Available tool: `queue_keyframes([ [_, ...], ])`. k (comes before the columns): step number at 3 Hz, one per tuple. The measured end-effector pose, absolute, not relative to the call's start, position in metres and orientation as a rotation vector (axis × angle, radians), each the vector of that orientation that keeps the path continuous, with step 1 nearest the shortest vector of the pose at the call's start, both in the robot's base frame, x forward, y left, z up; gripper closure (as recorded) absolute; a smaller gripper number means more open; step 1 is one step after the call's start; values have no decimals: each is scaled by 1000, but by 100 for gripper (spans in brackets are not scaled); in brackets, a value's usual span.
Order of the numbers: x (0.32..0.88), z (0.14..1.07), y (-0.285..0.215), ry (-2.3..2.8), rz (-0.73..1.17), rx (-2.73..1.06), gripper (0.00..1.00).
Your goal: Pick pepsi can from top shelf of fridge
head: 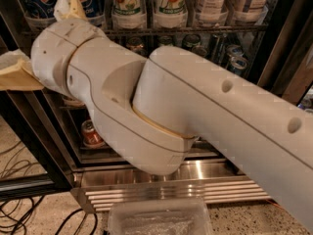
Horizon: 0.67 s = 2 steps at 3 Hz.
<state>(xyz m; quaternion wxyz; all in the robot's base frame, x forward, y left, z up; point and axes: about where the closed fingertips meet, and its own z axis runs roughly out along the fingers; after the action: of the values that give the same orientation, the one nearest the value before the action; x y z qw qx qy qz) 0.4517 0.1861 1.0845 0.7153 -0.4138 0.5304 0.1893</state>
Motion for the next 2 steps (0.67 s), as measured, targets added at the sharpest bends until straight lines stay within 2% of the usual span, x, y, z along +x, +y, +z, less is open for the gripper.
queue_keyframes([
  [2,446,1009,232,1310,486,-1033,0],
])
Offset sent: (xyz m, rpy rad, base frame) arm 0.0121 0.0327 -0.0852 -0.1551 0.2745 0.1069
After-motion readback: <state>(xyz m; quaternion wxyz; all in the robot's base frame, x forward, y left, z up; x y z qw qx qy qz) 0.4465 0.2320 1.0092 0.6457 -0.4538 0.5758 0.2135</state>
